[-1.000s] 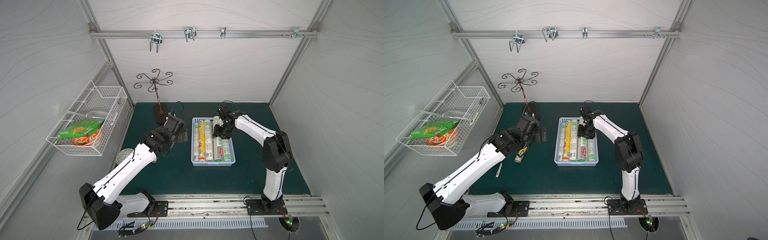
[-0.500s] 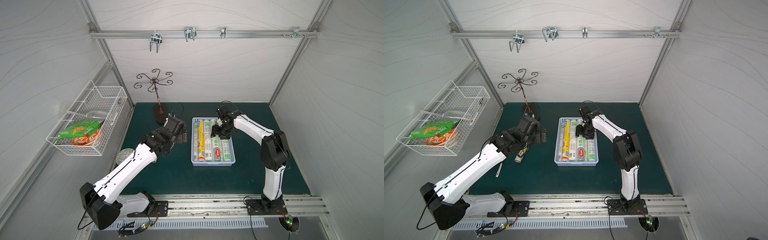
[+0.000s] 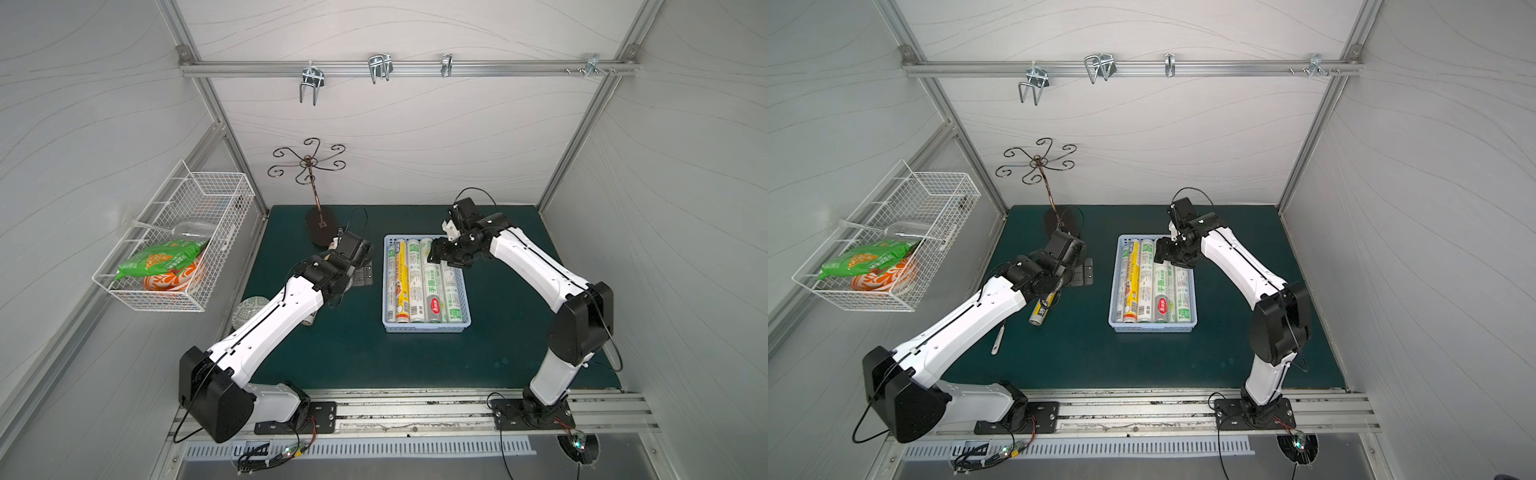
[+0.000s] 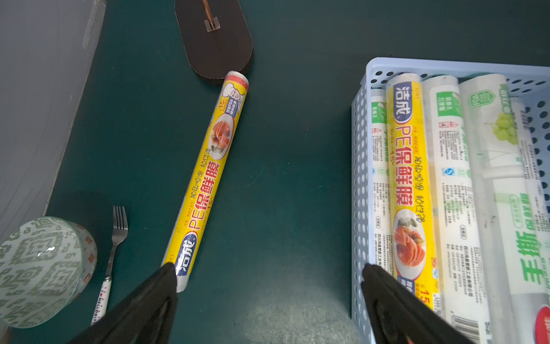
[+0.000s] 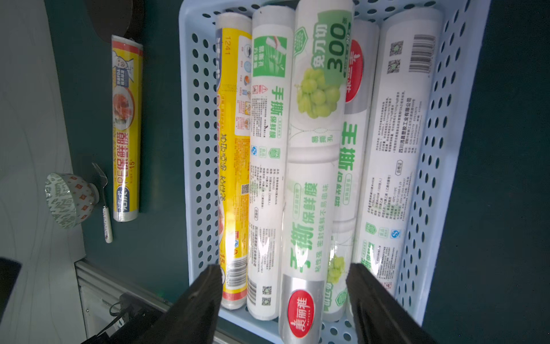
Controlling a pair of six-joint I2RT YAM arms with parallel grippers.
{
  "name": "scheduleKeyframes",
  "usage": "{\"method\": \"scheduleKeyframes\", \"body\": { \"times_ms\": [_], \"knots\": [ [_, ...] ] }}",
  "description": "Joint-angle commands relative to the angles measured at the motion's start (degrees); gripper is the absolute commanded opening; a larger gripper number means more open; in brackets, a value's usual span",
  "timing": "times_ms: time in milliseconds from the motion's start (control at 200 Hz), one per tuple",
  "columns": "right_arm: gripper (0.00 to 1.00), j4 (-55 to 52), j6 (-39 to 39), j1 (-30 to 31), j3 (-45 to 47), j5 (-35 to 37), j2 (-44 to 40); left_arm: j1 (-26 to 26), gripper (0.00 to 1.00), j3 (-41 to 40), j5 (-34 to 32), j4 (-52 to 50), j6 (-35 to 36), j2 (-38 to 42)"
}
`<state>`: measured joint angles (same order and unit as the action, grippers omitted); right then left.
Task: Put the plastic wrap into the basket
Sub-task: Place the plastic wrap in the basket, then pick up the plastic wrap from the center of the board.
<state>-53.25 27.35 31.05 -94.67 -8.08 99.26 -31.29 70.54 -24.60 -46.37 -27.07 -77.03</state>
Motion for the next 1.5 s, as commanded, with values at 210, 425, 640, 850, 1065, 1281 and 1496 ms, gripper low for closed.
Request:
{"method": "scheduleKeyframes", "body": {
  "times_ms": [210, 425, 640, 850, 1065, 1281, 1496],
  "knots": [
    [0.71, -2.9, -4.0, -0.3, 4.6, -1.7, -7.3, 6.4, 0.99, 1.4, -0.4, 4.7, 0.0, -7.2],
    [0.72, -2.8, -4.7, -1.1, 8.2, -2.1, -9.7, 10.7, 0.99, -0.2, -1.0, 8.5, -0.1, -12.1],
    [0.72, -2.4, -5.1, -2.0, 11.0, -2.9, -11.5, 15.5, 0.99, -3.0, 0.8, 12.7, -0.2, -15.4],
    [0.72, -2.5, -5.1, -3.0, 12.6, -3.3, -12.0, 20.1, 0.99, -5.6, 6.3, 15.2, -1.4, -18.4],
    [0.72, -2.1, -5.2, -3.6, 13.9, -4.1, -12.6, 22.8, 0.99, -7.5, 8.3, 16.7, -1.5, -20.6],
    [0.72, -2.1, -5.4, -4.1, 14.4, -4.5, -12.8, 24.0, 0.99, -7.9, 9.6, 17.4, -1.7, -22.8],
    [0.72, -1.7, -5.5, -4.4, 15.1, -5.2, -12.9, 24.2, 0.94, -5.6, 11.5, 15.2, -0.5, -25.3]
  ]
}}
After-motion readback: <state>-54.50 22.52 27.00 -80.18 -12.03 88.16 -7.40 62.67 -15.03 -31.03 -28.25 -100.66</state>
